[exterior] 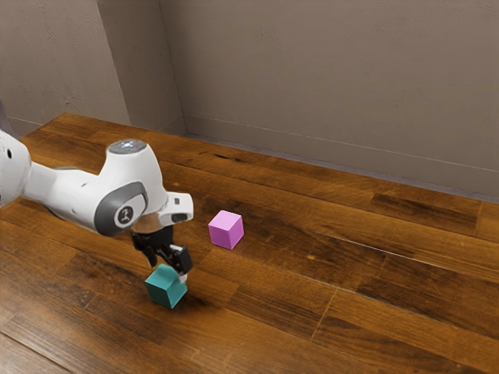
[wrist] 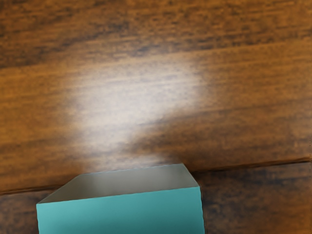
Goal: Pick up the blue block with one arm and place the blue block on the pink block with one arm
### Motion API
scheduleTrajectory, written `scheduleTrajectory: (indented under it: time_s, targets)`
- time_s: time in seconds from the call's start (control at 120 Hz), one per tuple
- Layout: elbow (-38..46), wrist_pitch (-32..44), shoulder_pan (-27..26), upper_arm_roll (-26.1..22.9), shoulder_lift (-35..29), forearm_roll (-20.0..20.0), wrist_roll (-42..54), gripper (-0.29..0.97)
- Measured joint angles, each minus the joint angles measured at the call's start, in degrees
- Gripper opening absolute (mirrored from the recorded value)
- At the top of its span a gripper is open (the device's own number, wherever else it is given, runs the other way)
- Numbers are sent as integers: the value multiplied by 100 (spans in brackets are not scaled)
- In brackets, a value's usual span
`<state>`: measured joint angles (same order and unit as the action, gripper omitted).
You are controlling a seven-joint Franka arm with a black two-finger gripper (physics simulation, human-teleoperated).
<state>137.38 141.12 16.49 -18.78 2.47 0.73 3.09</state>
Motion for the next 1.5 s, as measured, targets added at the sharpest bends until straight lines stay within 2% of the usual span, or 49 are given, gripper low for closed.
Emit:
scheduleTrajectory:
  time_s: [0.25,0.475,0.825,1.083,1.5]
  targets:
    - [-34,-28,-444,57,-51,10,6,68]
    - [-34,-148,-460,172,-122,13,17,68]
    - [-22,-237,-212,232,-29,14,29,68]
    - [-1,-214,-369,232,45,15,26,68]
    - [-23,-210,-312,324,102,18,20,68]
